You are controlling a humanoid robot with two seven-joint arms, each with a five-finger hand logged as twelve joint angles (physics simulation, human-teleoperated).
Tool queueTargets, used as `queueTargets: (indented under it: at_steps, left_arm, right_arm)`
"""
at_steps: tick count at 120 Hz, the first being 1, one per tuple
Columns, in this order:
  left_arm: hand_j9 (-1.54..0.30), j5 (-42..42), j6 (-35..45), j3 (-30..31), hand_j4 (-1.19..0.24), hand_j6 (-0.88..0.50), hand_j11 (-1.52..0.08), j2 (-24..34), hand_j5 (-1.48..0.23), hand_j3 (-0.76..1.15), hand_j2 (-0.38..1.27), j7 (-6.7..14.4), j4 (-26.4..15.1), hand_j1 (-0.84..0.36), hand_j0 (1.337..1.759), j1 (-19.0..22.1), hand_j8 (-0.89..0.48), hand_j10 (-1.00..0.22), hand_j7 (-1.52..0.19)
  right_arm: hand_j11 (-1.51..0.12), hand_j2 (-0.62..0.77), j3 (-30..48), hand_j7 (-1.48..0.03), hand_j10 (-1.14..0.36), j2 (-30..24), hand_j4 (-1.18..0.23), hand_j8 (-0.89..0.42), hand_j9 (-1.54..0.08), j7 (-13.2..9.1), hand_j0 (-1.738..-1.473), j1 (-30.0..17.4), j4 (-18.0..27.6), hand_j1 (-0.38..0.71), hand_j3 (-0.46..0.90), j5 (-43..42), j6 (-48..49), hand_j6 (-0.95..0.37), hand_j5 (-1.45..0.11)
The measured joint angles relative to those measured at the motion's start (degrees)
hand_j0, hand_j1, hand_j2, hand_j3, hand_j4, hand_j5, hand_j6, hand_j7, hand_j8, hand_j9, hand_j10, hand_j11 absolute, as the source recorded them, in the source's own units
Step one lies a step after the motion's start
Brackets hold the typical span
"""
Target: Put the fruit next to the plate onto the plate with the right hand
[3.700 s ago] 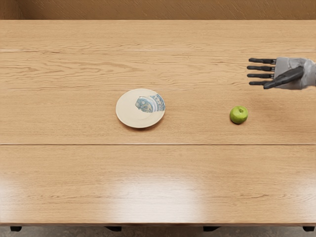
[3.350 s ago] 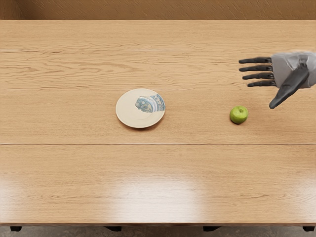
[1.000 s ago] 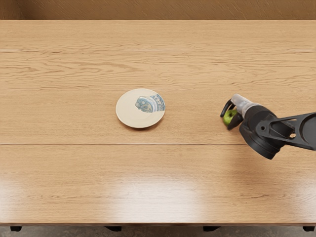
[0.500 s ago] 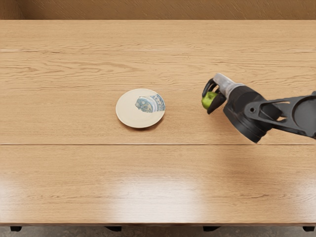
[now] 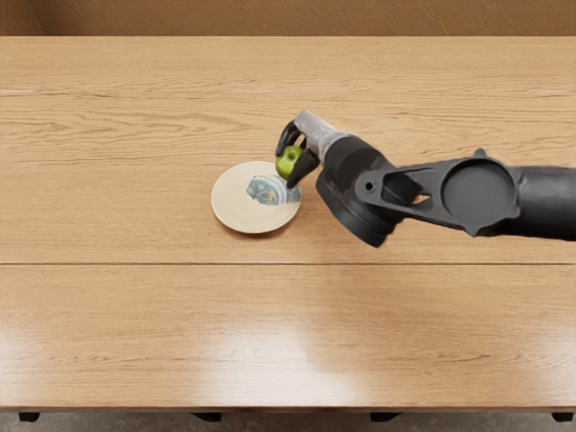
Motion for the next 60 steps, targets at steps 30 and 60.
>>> queueTargets:
  at_steps: [30, 60]
  left_arm:
    - [-0.01, 0.0, 0.0, 0.01, -0.01, -0.01, -0.01, 0.0, -0.01, 0.0, 0.0, 0.0, 0.0, 0.34, 1.658, 0.0, -0.01, -0.01, -0.01]
    - [-0.01, 0.0, 0.0, 0.0, -0.01, -0.01, -0.01, 0.0, -0.01, 0.0, 0.0, 0.0, 0.0, 0.34, 1.658, 0.0, -0.01, -0.01, -0.01]
  right_arm:
    - [-1.26, 0.46, 0.13, -1.13, -0.48, 8.24, -0.8, -0.2, -1.25, 0.01, -1.658, -0.82, -6.33, 0.38, 0.0, -0.16, -0.09, -0.3, -1.3]
    - [-0.49, 0.14, 0.15, -0.44, -0.21, 10.34, -0.32, -0.11, -0.48, -0.03, -1.658, -2.42, -10.25, -0.06, 0.0, -0.53, -0.58, -0.15, -0.5]
